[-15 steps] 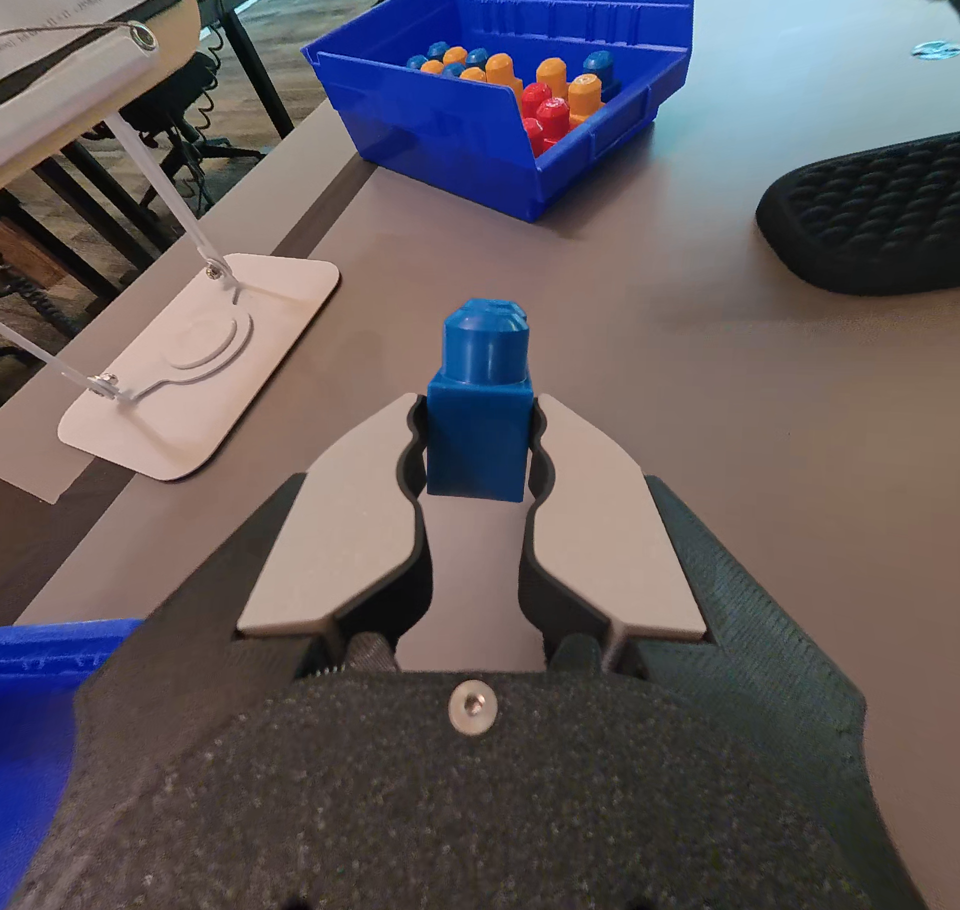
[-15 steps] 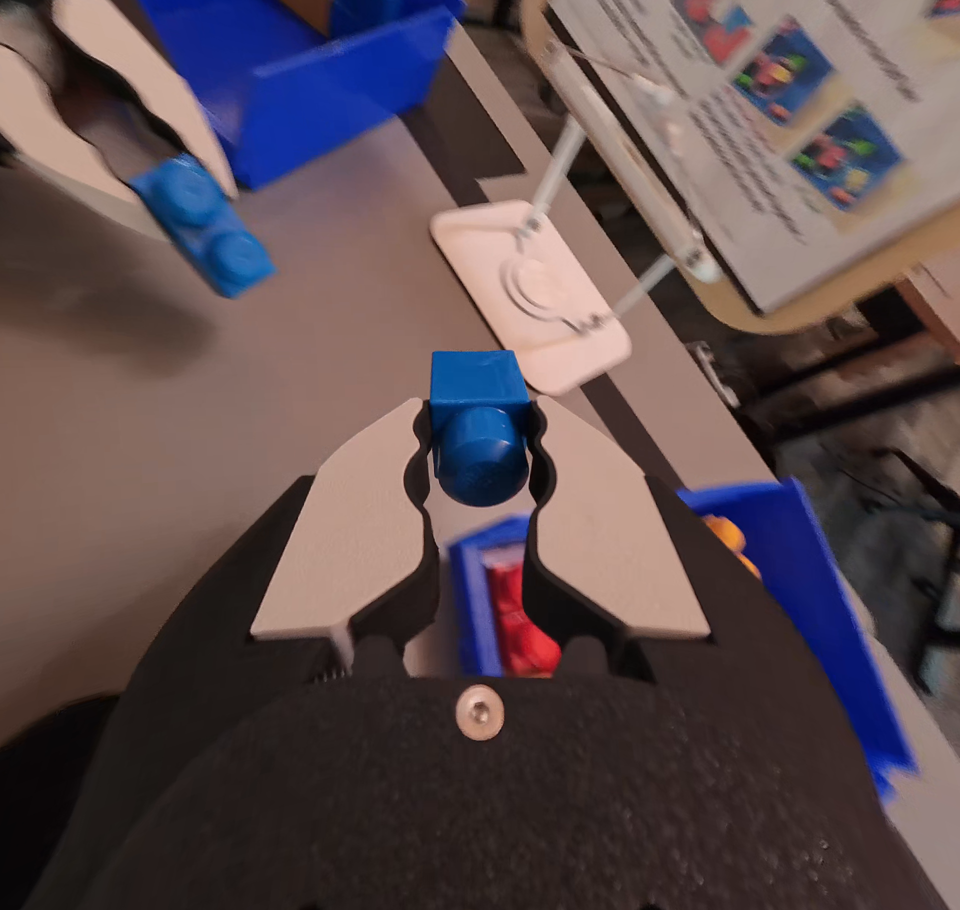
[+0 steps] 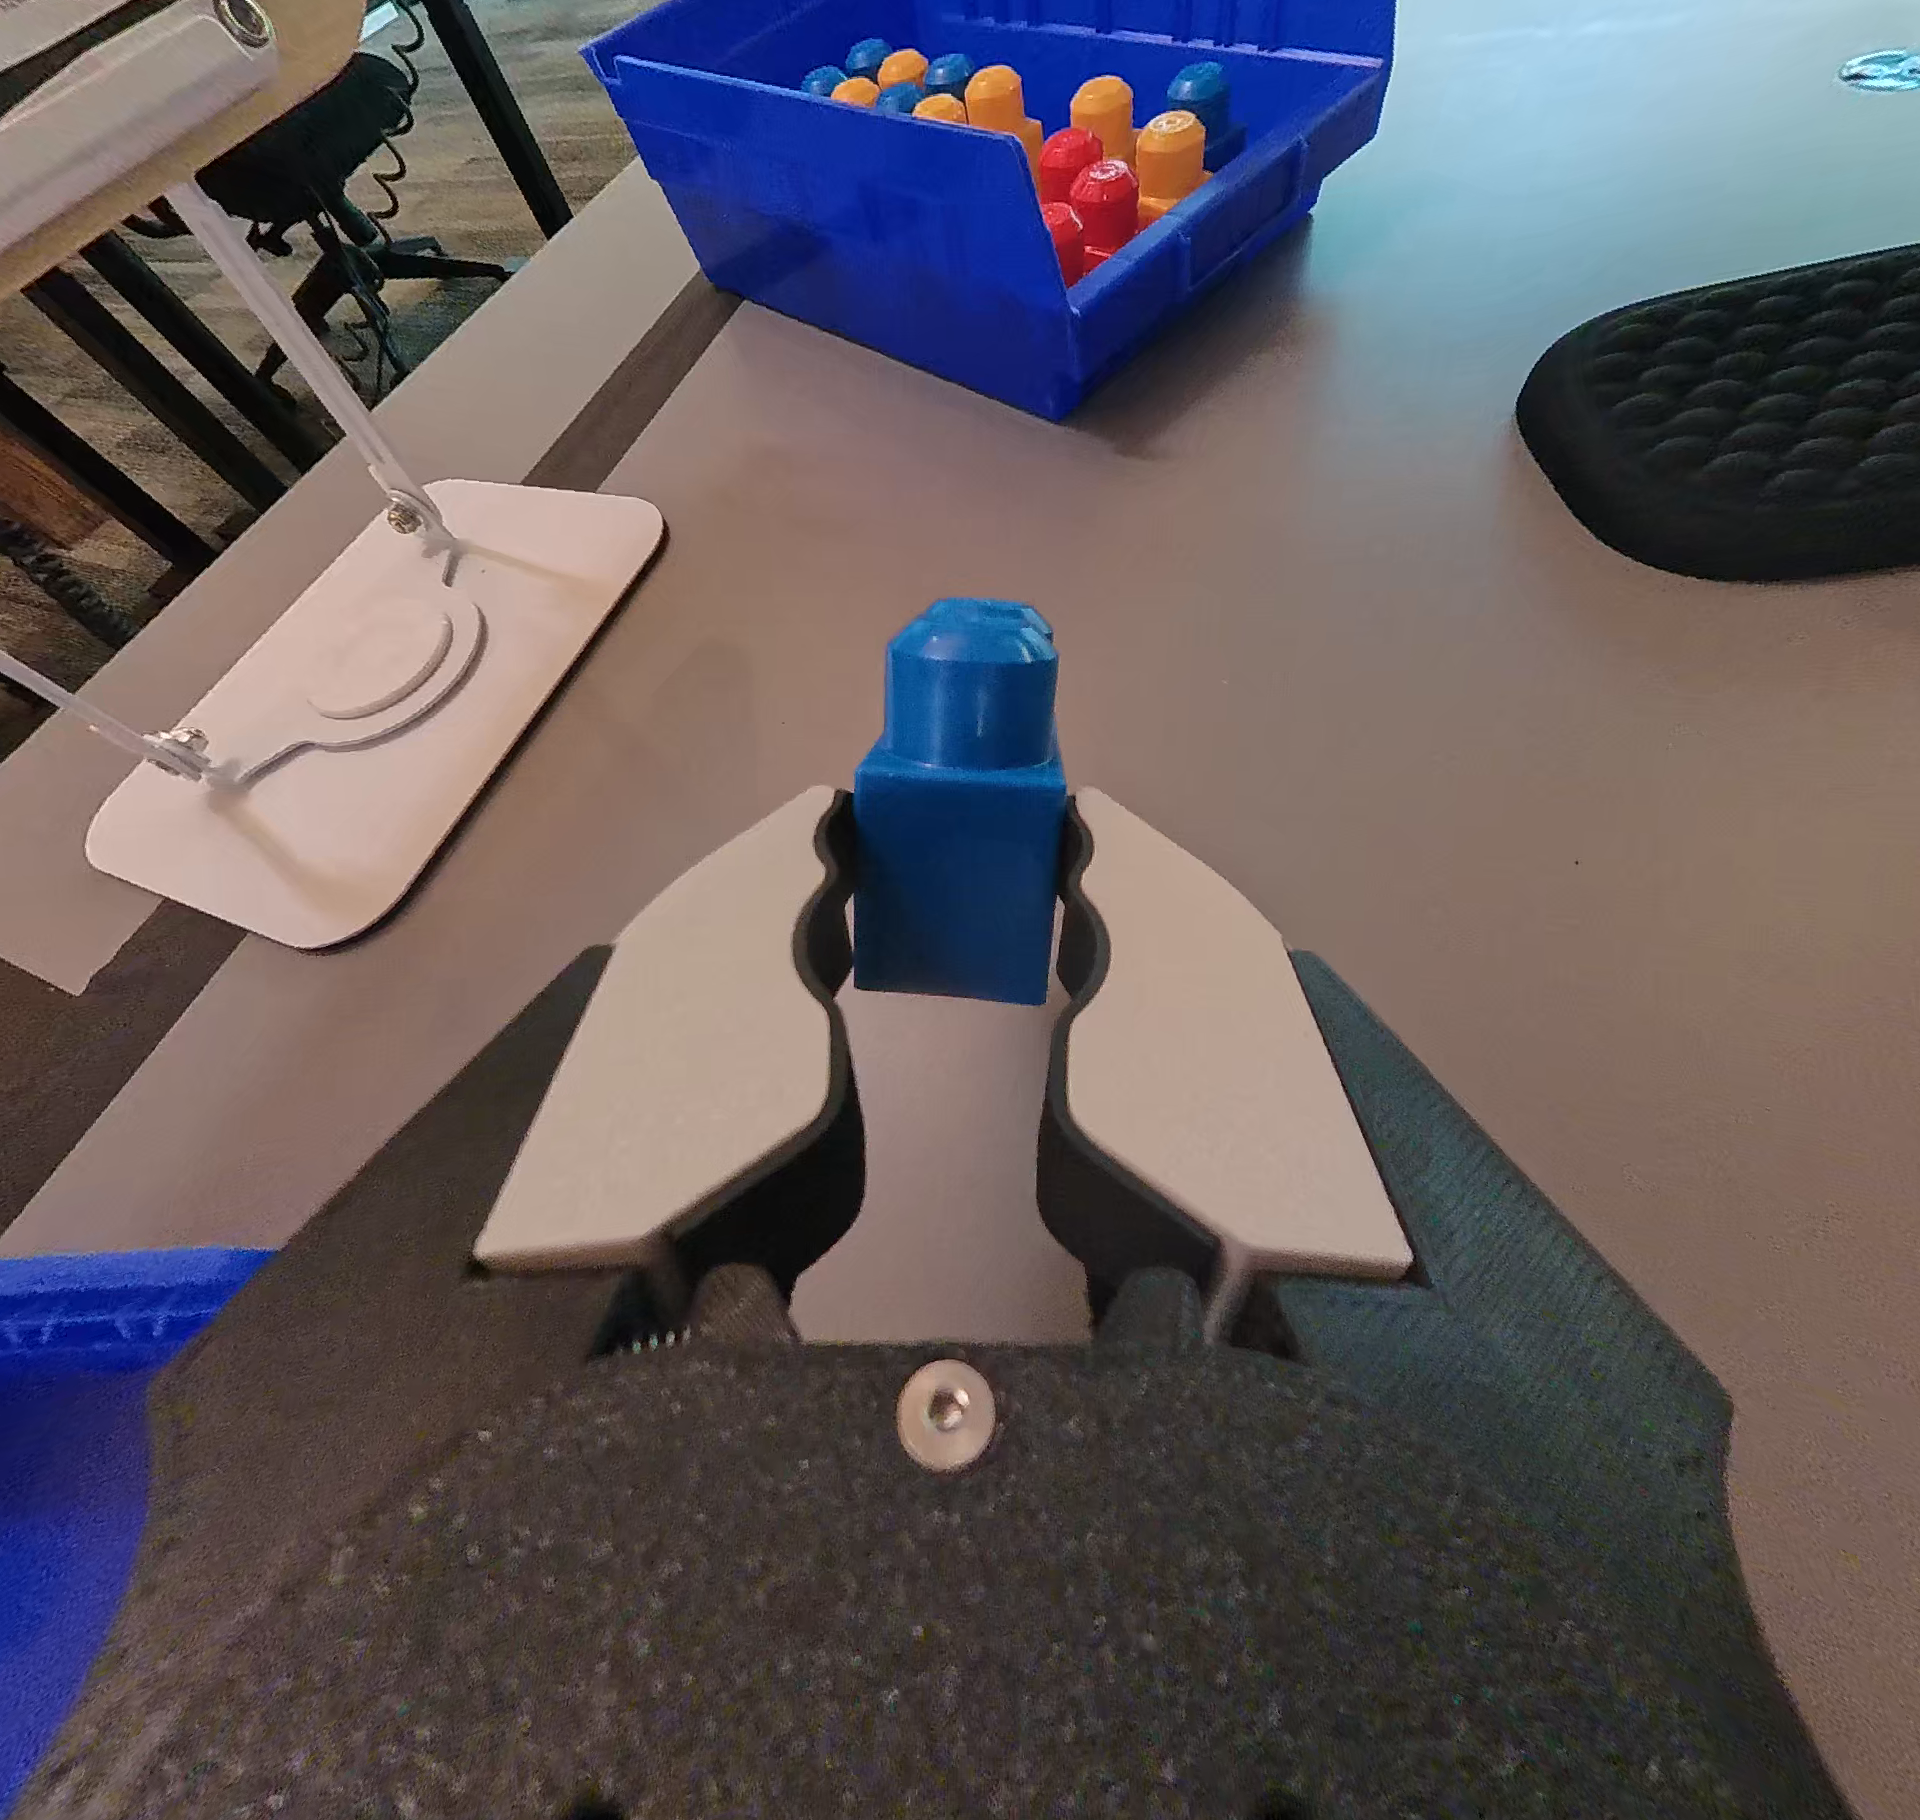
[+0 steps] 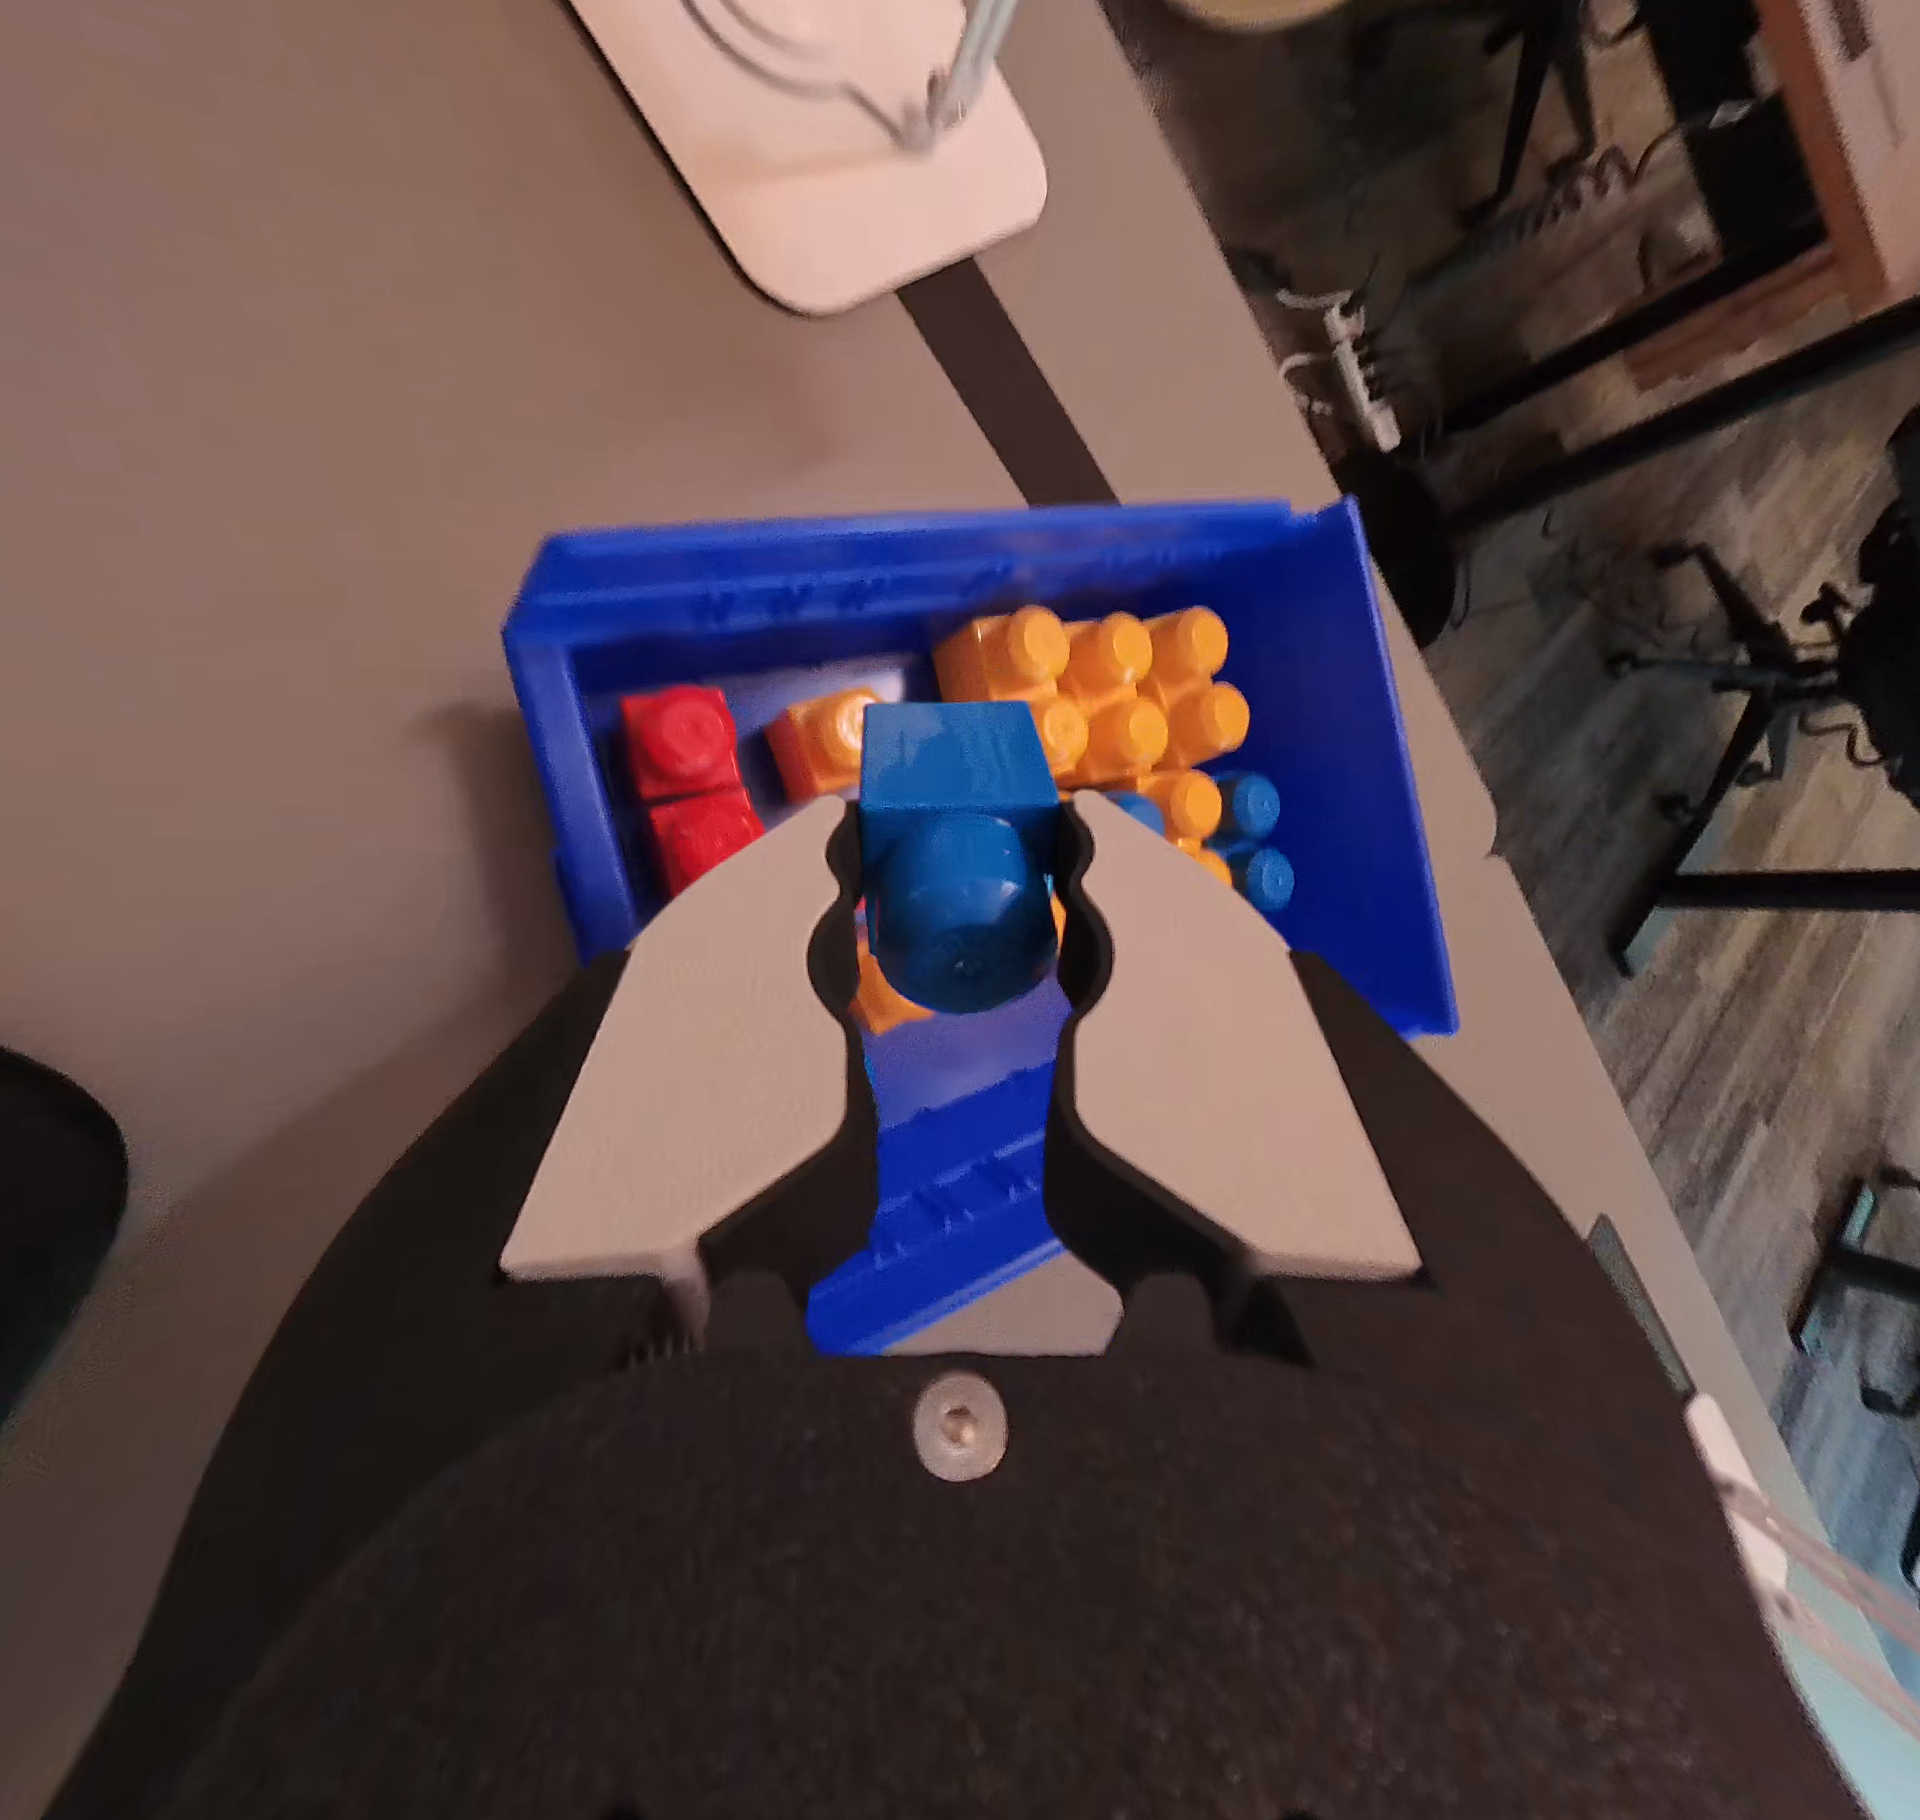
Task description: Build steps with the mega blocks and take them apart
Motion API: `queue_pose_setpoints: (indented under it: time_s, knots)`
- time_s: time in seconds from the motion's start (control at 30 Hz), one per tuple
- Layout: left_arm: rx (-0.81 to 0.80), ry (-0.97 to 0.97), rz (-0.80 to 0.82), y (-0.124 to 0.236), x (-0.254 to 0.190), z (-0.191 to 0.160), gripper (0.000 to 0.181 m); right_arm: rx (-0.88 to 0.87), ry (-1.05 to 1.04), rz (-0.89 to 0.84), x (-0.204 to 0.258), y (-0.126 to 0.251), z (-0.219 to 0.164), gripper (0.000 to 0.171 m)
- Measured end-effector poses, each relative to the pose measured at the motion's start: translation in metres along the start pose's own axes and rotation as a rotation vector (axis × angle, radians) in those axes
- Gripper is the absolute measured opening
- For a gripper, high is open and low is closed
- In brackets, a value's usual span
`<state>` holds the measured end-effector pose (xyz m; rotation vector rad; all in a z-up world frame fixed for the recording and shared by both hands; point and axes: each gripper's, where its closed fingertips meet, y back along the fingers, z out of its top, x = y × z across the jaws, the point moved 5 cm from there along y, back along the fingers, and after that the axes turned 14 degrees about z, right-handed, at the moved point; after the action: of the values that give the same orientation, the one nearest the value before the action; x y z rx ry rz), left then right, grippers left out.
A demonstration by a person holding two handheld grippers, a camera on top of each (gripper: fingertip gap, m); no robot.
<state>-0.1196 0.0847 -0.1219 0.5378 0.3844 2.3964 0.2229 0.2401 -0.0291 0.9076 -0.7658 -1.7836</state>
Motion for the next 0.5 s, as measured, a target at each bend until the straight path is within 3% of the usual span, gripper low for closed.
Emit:
queue_pose_setpoints:
  time_s: [0.23, 0.5]
  knots:
    - [0.013, -0.004, -0.009, -0.002, -0.002, -0.001, 0.037, 0.133, -0.058, 0.062, -0.02, -0.024, -0.037, 0.036]
    - [0.025, -0.004, -0.011, -0.003, -0.002, -0.004, 0.037, 0.182, -0.085, 0.134, -0.029, -0.064, -0.044, 0.035]
